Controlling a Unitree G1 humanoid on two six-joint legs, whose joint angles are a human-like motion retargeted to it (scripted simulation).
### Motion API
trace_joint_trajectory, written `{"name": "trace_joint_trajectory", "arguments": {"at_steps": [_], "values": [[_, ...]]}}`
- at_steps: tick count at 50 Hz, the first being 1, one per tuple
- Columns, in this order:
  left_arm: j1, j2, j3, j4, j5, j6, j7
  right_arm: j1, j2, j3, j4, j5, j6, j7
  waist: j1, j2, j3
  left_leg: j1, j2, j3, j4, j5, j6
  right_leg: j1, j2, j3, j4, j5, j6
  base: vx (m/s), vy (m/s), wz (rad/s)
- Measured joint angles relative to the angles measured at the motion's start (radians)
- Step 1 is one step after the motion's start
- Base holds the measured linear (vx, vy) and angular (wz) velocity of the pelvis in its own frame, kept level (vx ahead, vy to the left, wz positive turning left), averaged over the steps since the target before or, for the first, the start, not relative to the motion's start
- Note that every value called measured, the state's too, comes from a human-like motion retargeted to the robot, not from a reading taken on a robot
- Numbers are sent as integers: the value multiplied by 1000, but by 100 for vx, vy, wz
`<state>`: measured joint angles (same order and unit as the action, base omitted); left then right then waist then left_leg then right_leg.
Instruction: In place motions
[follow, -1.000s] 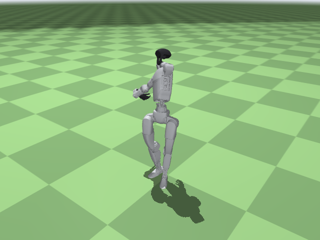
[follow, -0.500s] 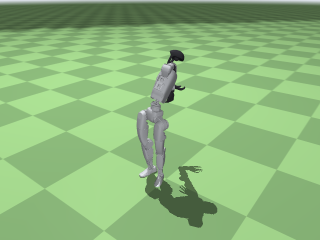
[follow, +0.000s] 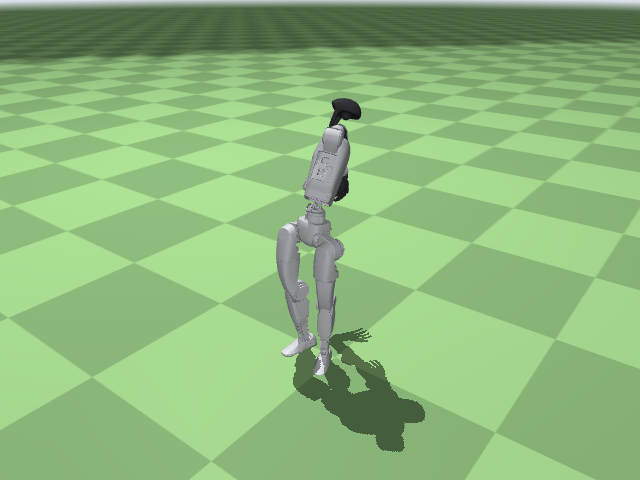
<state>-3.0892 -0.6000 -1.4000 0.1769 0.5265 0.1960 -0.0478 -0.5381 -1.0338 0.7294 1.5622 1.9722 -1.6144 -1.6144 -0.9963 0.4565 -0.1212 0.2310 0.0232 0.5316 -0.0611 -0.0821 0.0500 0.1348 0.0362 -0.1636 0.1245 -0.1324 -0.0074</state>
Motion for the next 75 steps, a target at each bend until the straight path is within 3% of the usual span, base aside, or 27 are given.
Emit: {"name": "trace_joint_trajectory", "arguments": {"at_steps": [11,20,34,43,52,64,75], "values": [[0,0,0,33,82,14,-7,41,7,28,6,0,0,0,-26,-2,-59,0,7,-7,3,-10,-11,1,5,1,-26,17,5,-1,-8,1],[0,0,0,64,110,19,10,68,37,46,-18,0,0,0,-151,-1,-84,43,37,81,-2,-51,-40,-43,37,105,-16,65,15,-8,-11,-97],[0,0,0,62,98,39,63,25,9,-31,18,0,0,0,-491,7,10,140,117,492,1,-108,-140,-107,196,404,-24,155,-8,-19,-6,-143],[0,0,0,-81,155,12,86,3,-194,-48,123,0,0,0,-514,14,43,155,146,639,-5,-115,-174,-123,277,525,-33,176,-9,-5,1,-74],[0,0,0,-206,180,-58,-21,28,-312,37,138,0,0,0,-504,15,25,141,149,610,-9,-113,-171,-121,270,497,-49,174,-12,2,0,14],[0,0,0,-87,226,2,-77,-7,-118,38,124,0,0,0,-482,15,63,121,141,479,-2,-110,-139,-77,220,381,-67,137,-36,6,1,51],[0,0,0,-63,195,22,-55,-85,-41,0,114,0,0,0,-298,17,98,59,86,186,26,-88,-60,16,105,173,-78,55,-34,17,8,123]]}}
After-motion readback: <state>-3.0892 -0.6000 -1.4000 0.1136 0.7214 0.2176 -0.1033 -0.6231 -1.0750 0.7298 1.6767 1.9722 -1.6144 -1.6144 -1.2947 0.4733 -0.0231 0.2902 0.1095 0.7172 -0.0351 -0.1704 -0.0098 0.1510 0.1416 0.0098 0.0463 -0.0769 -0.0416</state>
